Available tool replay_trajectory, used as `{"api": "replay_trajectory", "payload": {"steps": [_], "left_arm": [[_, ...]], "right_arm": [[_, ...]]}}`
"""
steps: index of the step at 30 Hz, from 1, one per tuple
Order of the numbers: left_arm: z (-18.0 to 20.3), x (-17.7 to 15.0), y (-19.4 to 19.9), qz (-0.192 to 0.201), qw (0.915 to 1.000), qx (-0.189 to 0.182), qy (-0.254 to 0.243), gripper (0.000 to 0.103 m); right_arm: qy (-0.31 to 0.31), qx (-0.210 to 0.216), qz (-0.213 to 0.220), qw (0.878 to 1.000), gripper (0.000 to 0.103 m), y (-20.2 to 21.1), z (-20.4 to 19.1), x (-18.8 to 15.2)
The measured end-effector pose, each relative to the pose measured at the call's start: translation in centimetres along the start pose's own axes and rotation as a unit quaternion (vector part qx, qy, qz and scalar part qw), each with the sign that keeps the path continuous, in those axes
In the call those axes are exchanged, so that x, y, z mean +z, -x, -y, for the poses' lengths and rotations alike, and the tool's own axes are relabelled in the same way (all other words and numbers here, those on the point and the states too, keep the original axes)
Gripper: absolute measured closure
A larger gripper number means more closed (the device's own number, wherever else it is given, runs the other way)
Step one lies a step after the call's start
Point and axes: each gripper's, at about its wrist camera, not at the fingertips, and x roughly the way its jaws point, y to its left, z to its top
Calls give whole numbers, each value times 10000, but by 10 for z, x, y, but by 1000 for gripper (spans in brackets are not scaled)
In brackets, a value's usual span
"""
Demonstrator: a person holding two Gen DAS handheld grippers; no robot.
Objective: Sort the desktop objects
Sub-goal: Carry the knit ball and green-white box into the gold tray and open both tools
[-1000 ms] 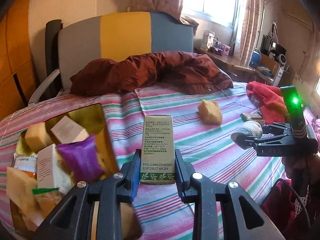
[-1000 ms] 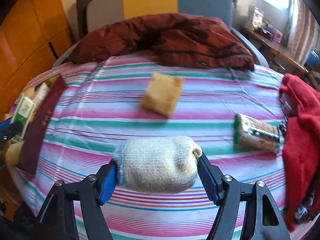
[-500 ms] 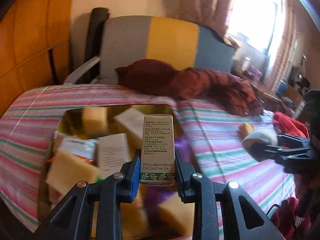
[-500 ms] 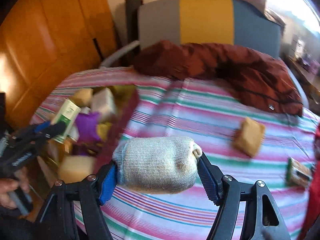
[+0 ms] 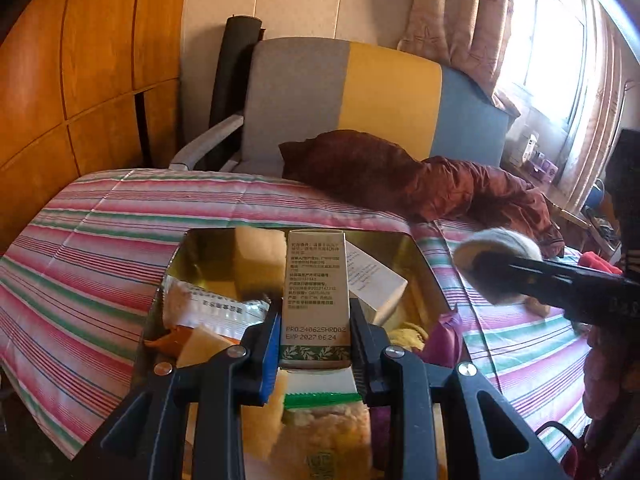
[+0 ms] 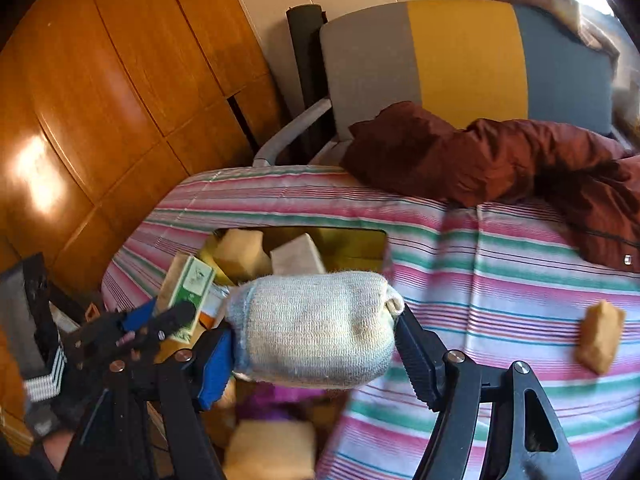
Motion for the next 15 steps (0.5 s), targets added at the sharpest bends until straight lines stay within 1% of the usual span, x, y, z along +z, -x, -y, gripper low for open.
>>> {"api": "replay_trajectory", "payload": {"steps": [7,15], "left_arm": [[-9,0,-6,-49,9999,113,110,73],[-14,0,-8,-34,9997,160,154,73]], "right_arm": [[-69,95,-40,9999,30,-22,-14,10],[-99,161,-135,9997,30,-35,-18,7]]}}
